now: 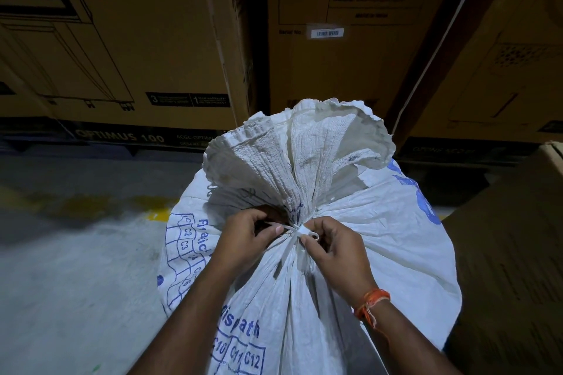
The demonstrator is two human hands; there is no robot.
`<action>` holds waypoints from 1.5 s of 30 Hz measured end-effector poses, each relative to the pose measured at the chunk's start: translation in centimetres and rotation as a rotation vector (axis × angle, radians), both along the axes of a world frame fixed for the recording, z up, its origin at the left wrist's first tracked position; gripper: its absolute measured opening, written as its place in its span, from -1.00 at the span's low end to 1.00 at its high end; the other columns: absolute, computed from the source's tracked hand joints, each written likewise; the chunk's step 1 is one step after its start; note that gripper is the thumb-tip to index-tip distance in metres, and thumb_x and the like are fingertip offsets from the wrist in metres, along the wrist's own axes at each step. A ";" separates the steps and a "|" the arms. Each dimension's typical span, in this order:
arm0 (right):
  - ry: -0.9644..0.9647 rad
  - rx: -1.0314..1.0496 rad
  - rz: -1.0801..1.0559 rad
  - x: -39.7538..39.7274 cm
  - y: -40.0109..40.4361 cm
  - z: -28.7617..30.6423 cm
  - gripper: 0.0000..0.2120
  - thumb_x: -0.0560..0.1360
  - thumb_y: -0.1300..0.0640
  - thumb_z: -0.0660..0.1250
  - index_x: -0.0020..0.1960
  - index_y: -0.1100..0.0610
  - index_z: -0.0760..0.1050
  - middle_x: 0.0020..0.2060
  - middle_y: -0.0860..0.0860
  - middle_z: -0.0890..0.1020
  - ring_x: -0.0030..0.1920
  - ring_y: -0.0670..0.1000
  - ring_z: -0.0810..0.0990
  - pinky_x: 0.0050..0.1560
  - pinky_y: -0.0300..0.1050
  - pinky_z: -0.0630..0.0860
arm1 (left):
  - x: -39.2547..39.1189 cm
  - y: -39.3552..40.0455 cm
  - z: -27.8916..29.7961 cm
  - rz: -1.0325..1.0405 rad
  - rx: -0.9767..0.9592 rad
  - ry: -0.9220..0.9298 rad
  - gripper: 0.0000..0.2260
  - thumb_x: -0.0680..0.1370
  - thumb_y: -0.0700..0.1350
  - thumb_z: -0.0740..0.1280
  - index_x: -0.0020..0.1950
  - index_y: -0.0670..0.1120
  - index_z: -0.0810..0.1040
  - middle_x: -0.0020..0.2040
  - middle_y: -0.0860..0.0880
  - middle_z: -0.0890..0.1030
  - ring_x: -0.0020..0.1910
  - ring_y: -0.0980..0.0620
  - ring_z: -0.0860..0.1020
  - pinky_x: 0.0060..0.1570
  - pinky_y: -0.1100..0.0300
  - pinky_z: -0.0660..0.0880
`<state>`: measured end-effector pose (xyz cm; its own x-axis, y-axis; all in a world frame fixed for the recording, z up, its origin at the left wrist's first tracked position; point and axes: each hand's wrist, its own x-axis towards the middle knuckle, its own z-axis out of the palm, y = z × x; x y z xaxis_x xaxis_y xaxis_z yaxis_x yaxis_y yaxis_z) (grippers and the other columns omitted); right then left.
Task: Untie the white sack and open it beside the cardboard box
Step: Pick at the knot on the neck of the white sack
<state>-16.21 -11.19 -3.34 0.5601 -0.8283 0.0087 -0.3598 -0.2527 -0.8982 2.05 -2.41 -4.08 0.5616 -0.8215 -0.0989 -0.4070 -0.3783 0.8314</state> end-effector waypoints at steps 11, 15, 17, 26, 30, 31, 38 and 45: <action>-0.005 0.000 -0.001 0.1 0.0 0.1 -0.89 0.48 0.20 0.47 -0.10 -0.01 0.62 -0.30 -0.06 0.69 -0.32 -0.10 0.59 -0.25 -0.21 0.51 | -0.2 -0.4 -0.6 0.001 -0.013 0.008 -0.84 0.52 -0.02 0.53 0.00 -0.09 0.74 -0.12 0.03 0.76 -0.10 0.09 0.70 -0.04 0.06 0.62; -0.011 0.008 -0.001 0.1 0.0 0.0 -0.89 0.48 0.20 0.47 -0.09 0.00 0.63 -0.28 -0.05 0.70 -0.29 -0.02 0.62 -0.23 -0.18 0.53 | -0.2 -0.4 -0.5 0.001 -0.019 0.018 -0.87 0.52 -0.04 0.53 -0.02 -0.08 0.73 -0.13 0.05 0.74 -0.11 0.09 0.69 -0.06 0.10 0.60; -0.019 0.013 -0.002 0.1 0.0 0.1 -0.87 0.49 0.21 0.47 -0.10 -0.01 0.63 -0.29 -0.05 0.69 -0.31 -0.07 0.61 -0.25 -0.25 0.51 | -0.2 -0.3 -0.3 -0.030 -0.041 0.022 -0.94 0.52 -0.08 0.52 -0.07 -0.04 0.72 -0.17 0.07 0.74 -0.12 0.10 0.70 -0.04 0.06 0.63; -0.021 0.008 0.003 0.1 0.1 0.2 -0.88 0.49 0.21 0.47 -0.10 -0.01 0.62 -0.29 -0.02 0.69 -0.28 -0.01 0.62 -0.23 -0.18 0.53 | -0.6 -0.3 -0.1 -0.063 -0.065 0.065 -0.91 0.51 -0.04 0.50 -0.05 -0.03 0.74 -0.14 0.07 0.77 -0.09 0.10 0.72 0.03 -0.06 0.66; -0.016 0.000 0.010 0.1 0.1 0.2 -0.90 0.49 0.19 0.47 -0.09 -0.01 0.63 -0.28 0.00 0.69 -0.29 -0.02 0.61 -0.23 -0.18 0.53 | 0.6 0.2 -0.1 0.000 -0.049 0.146 -0.85 0.49 -0.06 0.56 0.02 -0.07 0.75 -0.10 0.05 0.79 -0.07 0.11 0.74 0.07 -0.08 0.68; -0.012 -0.002 0.013 0.1 0.1 0.1 -0.91 0.49 0.18 0.47 -0.08 -0.01 0.63 -0.28 0.01 0.69 -0.29 -0.01 0.60 -0.23 -0.15 0.53 | 0.9 0.3 -0.2 0.012 -0.055 0.162 -0.83 0.48 -0.04 0.56 0.01 -0.08 0.75 -0.10 0.03 0.79 -0.07 0.08 0.75 0.06 -0.12 0.68; -0.013 -0.001 0.000 0.0 -0.1 -0.1 -0.90 0.49 0.18 0.47 -0.08 -0.01 0.62 -0.29 -0.01 0.68 -0.30 -0.02 0.60 -0.23 -0.18 0.52 | 0.3 0.0 -0.1 0.042 -0.059 0.163 -0.90 0.51 -0.08 0.52 -0.03 -0.07 0.73 -0.12 0.00 0.78 -0.06 0.00 0.74 0.07 -0.18 0.67; -0.019 0.013 0.002 0.0 -0.1 -0.2 -0.90 0.49 0.19 0.48 -0.09 0.01 0.62 -0.32 -0.07 0.67 -0.37 -0.18 0.52 -0.29 -0.28 0.46 | 0.2 -0.1 -0.4 0.052 -0.033 0.110 -0.87 0.52 -0.10 0.54 0.03 -0.10 0.74 -0.10 0.02 0.77 -0.07 0.08 0.72 0.05 -0.04 0.66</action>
